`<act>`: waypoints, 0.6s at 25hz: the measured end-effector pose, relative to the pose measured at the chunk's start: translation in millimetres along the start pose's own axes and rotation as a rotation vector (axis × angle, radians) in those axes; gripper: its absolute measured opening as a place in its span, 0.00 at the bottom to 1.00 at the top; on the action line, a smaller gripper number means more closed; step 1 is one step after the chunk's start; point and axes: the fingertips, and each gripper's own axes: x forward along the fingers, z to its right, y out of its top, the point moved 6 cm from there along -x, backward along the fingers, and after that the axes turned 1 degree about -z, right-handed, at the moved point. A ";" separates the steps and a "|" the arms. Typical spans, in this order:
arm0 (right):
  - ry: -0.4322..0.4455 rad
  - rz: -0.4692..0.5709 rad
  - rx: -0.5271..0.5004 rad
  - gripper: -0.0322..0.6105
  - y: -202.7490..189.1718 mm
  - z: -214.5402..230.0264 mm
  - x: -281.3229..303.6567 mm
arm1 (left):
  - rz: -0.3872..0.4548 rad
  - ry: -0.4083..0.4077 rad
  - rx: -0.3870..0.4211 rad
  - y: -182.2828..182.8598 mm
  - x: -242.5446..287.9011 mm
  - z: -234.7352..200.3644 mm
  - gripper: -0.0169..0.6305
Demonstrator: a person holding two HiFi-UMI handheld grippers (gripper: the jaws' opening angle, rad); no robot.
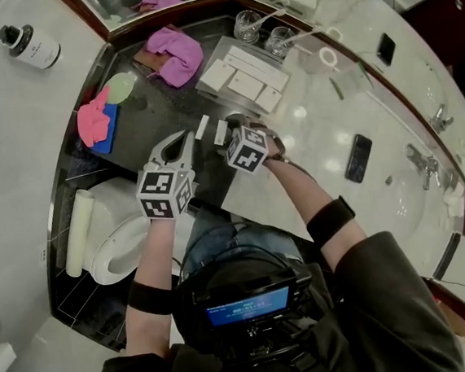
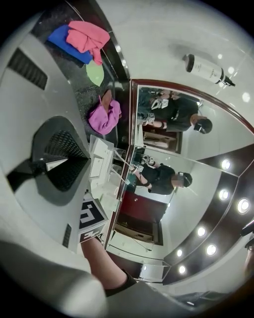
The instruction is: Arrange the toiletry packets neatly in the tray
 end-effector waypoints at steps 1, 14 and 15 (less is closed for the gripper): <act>0.004 -0.008 -0.004 0.69 0.4 0.3 3.6 | -0.001 0.003 -0.006 -2.4 -1.3 -2.3 0.03; 0.067 -0.055 0.012 0.58 6.5 -3.4 18.0 | 0.003 0.039 -0.038 -14.5 -19.4 -17.9 0.03; 0.062 -0.052 0.012 0.58 7.4 -2.9 16.9 | 0.002 0.040 -0.037 -14.7 -19.9 -17.6 0.03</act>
